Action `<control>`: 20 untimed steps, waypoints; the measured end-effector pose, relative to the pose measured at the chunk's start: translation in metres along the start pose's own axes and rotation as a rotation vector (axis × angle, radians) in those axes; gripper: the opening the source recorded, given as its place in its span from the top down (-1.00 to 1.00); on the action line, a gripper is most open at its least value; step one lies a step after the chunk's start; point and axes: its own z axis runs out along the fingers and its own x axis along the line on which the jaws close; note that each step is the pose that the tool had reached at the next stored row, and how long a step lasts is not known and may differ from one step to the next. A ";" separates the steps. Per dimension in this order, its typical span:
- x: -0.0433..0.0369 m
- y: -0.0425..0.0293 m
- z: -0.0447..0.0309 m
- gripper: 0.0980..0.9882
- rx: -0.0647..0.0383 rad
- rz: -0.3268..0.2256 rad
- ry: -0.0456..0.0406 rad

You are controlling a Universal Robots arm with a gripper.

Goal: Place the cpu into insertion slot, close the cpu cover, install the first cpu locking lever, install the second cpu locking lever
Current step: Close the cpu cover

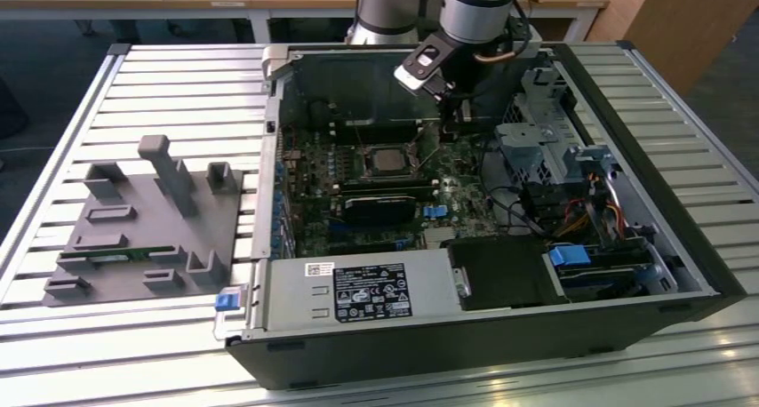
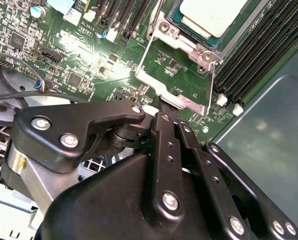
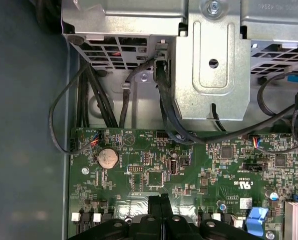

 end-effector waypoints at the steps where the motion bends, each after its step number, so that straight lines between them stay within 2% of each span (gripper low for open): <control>1: 0.0000 -0.0002 0.0000 0.97 0.000 0.000 0.0000; 20: 0.0000 -0.0055 0.0000 0.97 0.000 0.000 0.0000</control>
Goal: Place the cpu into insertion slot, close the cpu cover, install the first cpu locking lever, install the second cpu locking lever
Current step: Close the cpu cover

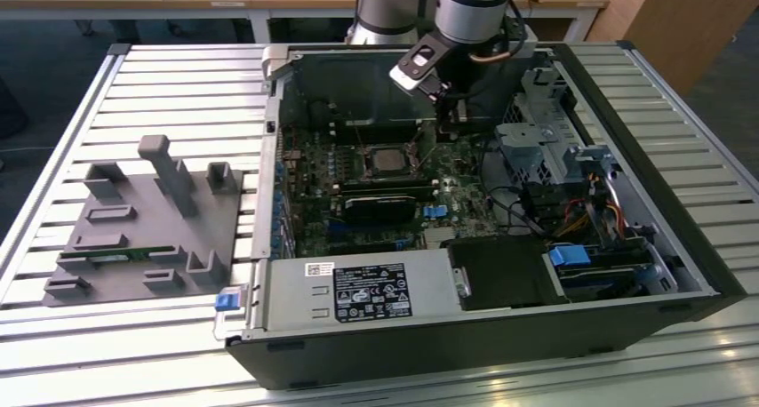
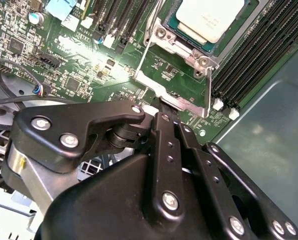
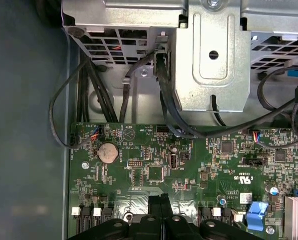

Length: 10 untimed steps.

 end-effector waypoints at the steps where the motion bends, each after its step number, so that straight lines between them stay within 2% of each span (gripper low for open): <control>1: 0.0000 -0.0003 0.0000 0.97 0.000 0.000 0.0000; 10: 0.0000 -0.0025 0.0000 0.97 0.000 0.000 0.0000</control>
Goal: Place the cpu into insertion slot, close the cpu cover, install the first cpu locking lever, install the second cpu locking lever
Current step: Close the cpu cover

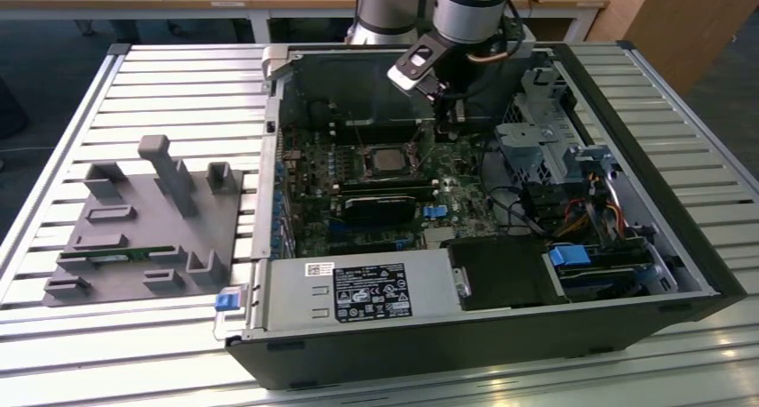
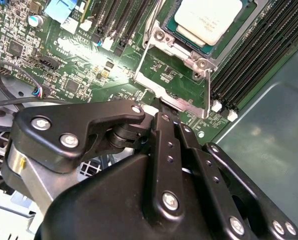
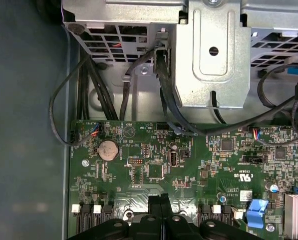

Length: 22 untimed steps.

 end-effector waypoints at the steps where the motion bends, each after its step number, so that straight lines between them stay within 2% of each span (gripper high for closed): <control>1: 0.0000 -0.0003 0.0000 0.97 0.000 0.000 0.0001; 22: 0.0000 -0.0060 0.0000 0.97 0.000 0.000 0.0000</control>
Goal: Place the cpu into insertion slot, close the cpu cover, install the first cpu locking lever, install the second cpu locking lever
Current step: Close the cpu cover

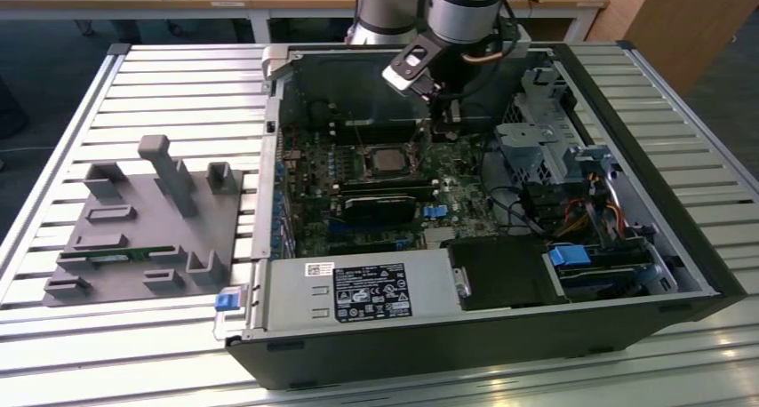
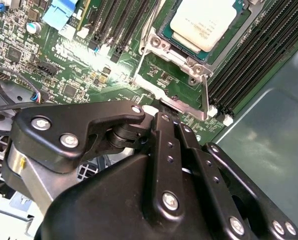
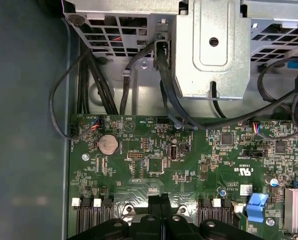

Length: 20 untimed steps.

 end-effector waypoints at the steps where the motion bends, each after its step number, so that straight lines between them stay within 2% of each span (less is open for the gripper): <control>1: 0.0000 -0.0003 0.0000 0.97 0.000 0.000 0.0000; 20: 0.0000 -0.0051 0.0000 0.97 0.000 0.000 0.0001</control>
